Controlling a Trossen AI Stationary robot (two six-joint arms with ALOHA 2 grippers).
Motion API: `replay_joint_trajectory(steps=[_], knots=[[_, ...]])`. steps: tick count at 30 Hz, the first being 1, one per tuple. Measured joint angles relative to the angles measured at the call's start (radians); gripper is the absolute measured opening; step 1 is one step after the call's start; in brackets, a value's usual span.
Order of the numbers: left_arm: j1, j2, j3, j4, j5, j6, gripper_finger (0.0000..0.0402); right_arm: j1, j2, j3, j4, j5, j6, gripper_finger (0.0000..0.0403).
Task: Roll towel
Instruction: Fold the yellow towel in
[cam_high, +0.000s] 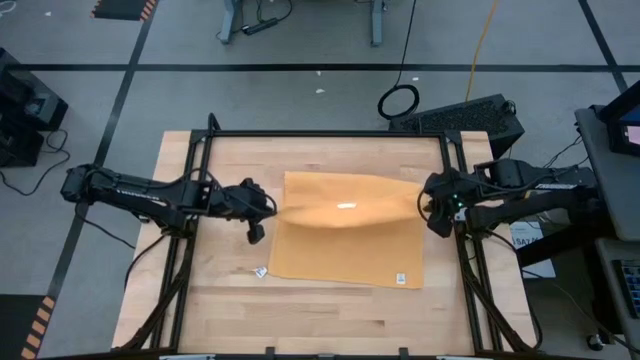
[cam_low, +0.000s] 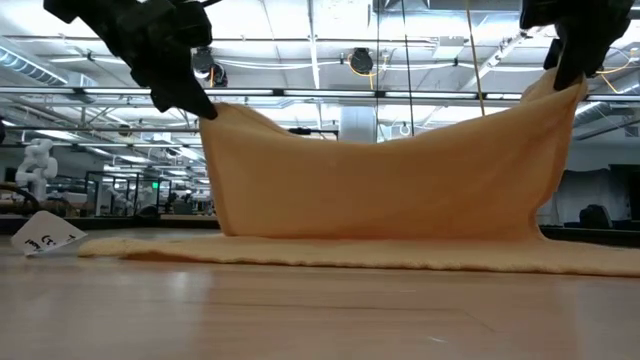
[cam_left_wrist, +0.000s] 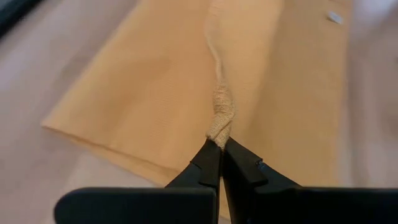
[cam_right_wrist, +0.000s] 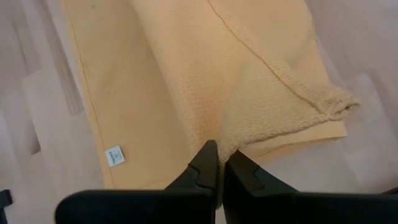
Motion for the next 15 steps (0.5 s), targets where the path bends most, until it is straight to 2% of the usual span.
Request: replay_joint_trajectory(steps=[4, 9, 12, 15], knots=[[-0.042, 0.000, 0.000, 0.000, 0.036, -0.004, 0.0021, 0.018, 0.000, 0.000, 0.028, 0.000, 0.000, 0.0000], [-0.082, 0.000, 0.000, 0.000, -0.056, 0.006, 0.0057, 0.034, 0.000, 0.000, 0.073, 0.000, 0.000, 0.0000], [-0.091, 0.000, 0.000, 0.000, -0.058, 0.031, 0.0070, 0.043, 0.000, 0.000, 0.093, -0.001, 0.000, 0.0000], [-0.094, 0.000, 0.000, 0.003, -0.059, 0.029, 0.0066, 0.049, 0.000, 0.000, 0.105, -0.001, 0.000, 0.0000]])
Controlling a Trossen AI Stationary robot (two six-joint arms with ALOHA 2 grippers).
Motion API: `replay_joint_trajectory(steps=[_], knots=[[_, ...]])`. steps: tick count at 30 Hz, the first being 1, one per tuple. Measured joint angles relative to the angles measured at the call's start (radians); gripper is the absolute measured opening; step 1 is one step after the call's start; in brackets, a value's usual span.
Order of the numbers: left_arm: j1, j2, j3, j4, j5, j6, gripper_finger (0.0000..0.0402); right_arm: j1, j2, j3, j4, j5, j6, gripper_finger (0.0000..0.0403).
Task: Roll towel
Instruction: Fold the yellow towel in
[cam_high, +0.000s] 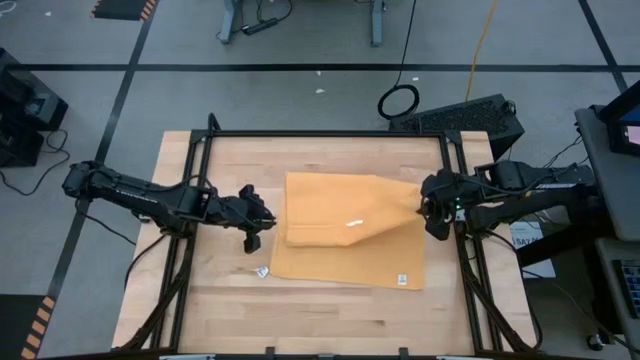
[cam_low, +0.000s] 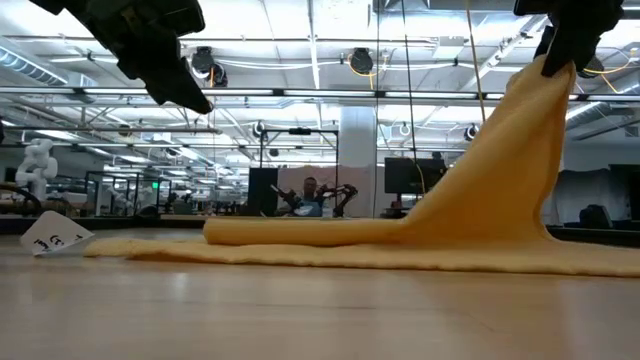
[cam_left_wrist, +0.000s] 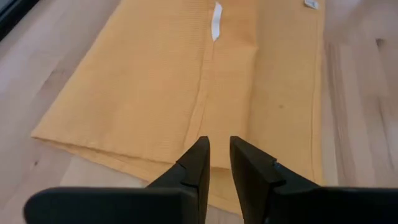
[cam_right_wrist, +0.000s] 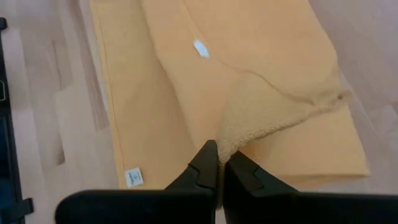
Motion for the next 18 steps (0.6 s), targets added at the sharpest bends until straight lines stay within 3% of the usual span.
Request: replay_joint_trajectory(steps=[4, 9, 14, 18], knots=[[0.000, 0.000, -0.001, 0.000, -0.013, -0.051, 0.0049, 0.000, 0.000, 0.000, 0.013, 0.001, 0.000, 0.0000], [-0.022, 0.036, -0.097, 0.182, -0.035, -0.108, 0.0060, 0.000, 0.000, 0.000, 0.014, 0.002, 0.000, 0.0000], [-0.026, 0.144, -0.165, 0.326, -0.123, -0.182, 0.0125, 0.000, 0.000, 0.000, 0.017, 0.007, -0.003, 0.0000], [-0.003, 0.231, -0.167, 0.413, -0.115, -0.248, 0.0201, 0.000, 0.000, 0.000, 0.036, 0.008, -0.004, 0.0000]])
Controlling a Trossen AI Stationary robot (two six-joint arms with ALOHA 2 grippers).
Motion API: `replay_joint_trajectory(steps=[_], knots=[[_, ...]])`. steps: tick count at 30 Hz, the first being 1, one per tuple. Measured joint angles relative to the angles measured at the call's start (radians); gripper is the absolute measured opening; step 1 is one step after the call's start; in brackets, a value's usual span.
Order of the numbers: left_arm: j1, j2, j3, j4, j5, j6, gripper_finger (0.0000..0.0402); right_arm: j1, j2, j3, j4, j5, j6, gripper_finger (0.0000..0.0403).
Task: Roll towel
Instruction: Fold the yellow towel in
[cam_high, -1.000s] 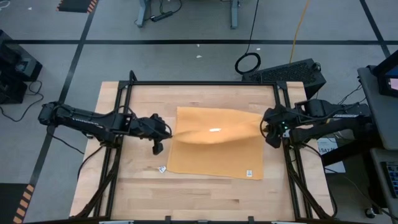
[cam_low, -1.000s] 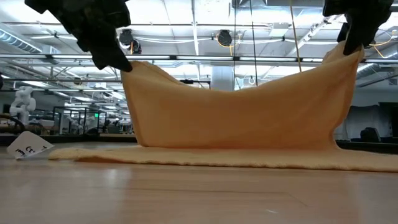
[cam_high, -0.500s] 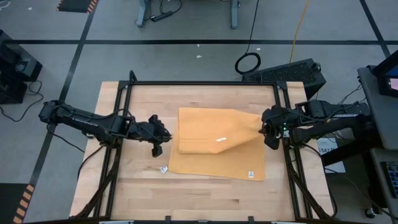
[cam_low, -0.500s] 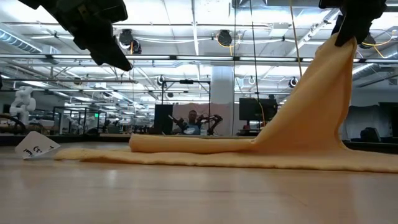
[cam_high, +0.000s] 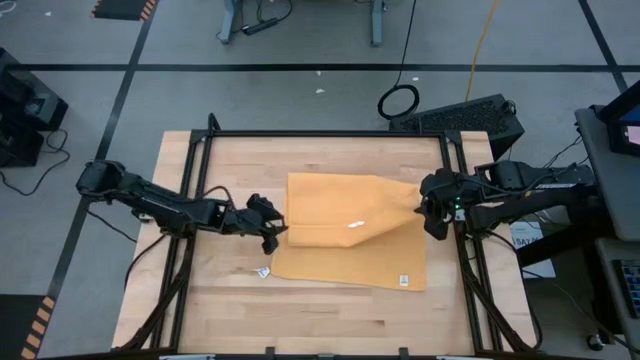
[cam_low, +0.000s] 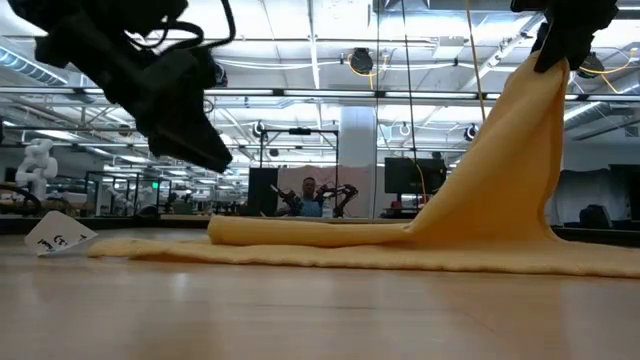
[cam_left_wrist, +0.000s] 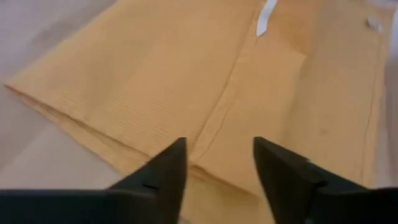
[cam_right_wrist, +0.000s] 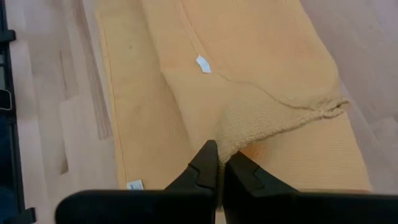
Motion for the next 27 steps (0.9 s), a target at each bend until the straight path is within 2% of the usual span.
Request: replay_joint_trajectory(steps=[4, 7, 10, 15, 18, 21, 24, 27], knots=[[0.009, 0.110, 0.000, 0.111, 0.040, -0.089, 0.0272, 0.000, 0.000, 0.000, 0.005, 0.000, 0.000, 0.0000], [0.009, 0.186, 0.000, 0.134, 0.051, -0.162, 0.0304, 0.000, 0.000, 0.000, 0.005, 0.000, -0.004, 0.0000], [0.010, 0.251, 0.000, 0.135, 0.051, -0.239, 0.0314, 0.000, 0.000, 0.000, 0.006, 0.000, -0.012, 0.0000], [0.009, 0.305, 0.000, 0.195, 0.071, -0.259, 0.0304, 0.000, 0.000, 0.000, 0.006, 0.000, -0.024, 0.0000], [0.009, 0.318, 0.000, 0.258, 0.129, -0.260, 0.0286, 0.000, 0.000, 0.000, 0.006, 0.000, -0.026, 0.0000], [0.008, 0.326, 0.000, 0.272, 0.177, -0.267, 0.0250, 0.000, 0.000, 0.000, 0.006, 0.002, -0.026, 0.0000], [-0.004, 0.326, 0.000, 0.264, 0.180, -0.230, 0.0188, 0.000, 0.000, 0.000, 0.006, 0.020, -0.026, 0.0000], [-0.018, 0.326, 0.000, 0.274, 0.116, -0.193, 0.0099, 0.000, 0.000, 0.000, 0.007, 0.023, -0.030, 0.0000]])
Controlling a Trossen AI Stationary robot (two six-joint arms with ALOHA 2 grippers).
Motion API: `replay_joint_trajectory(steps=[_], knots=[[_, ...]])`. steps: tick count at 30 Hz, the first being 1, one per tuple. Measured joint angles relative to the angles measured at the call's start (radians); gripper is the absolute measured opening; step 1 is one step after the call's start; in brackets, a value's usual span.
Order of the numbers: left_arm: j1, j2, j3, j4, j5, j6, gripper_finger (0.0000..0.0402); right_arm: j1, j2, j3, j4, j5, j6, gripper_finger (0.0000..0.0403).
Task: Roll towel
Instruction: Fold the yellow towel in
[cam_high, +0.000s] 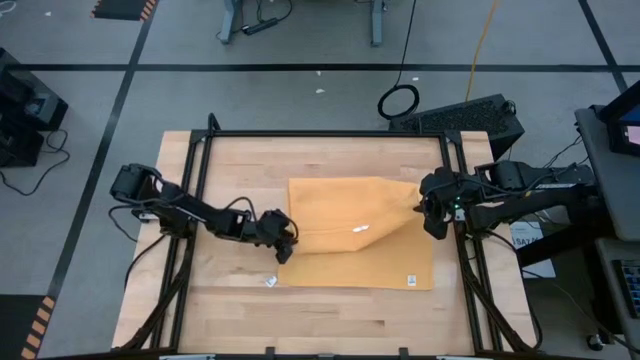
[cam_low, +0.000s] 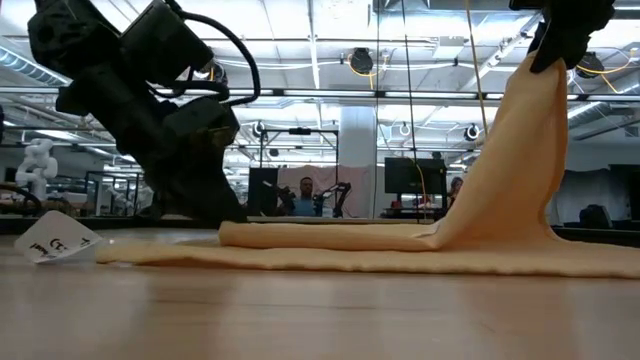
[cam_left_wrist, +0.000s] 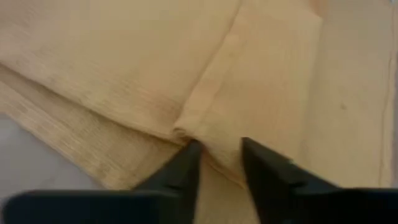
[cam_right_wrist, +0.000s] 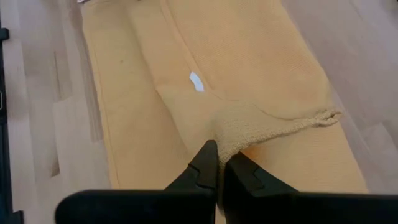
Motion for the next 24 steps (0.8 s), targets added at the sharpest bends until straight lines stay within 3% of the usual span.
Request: replay_joint_trajectory(steps=[2, 4, 14, 24], knots=[[-0.003, 0.000, 0.000, 0.015, -0.024, 0.028, 0.0038, 0.000, 0.000, 0.000, 0.004, 0.000, -0.001, 0.0000], [-0.003, 0.000, 0.000, 0.035, -0.027, 0.050, 0.0013, 0.000, 0.000, 0.000, 0.009, 0.000, -0.001, 0.0000], [-0.002, -0.079, 0.000, 0.058, -0.031, 0.166, 0.0005, 0.000, 0.000, 0.000, 0.056, 0.077, -0.007, 0.0000], [-0.002, -0.420, 0.001, -0.095, -0.055, 0.347, 0.0003, 0.000, 0.000, 0.000, 0.208, 0.100, -0.058, 0.0000]])
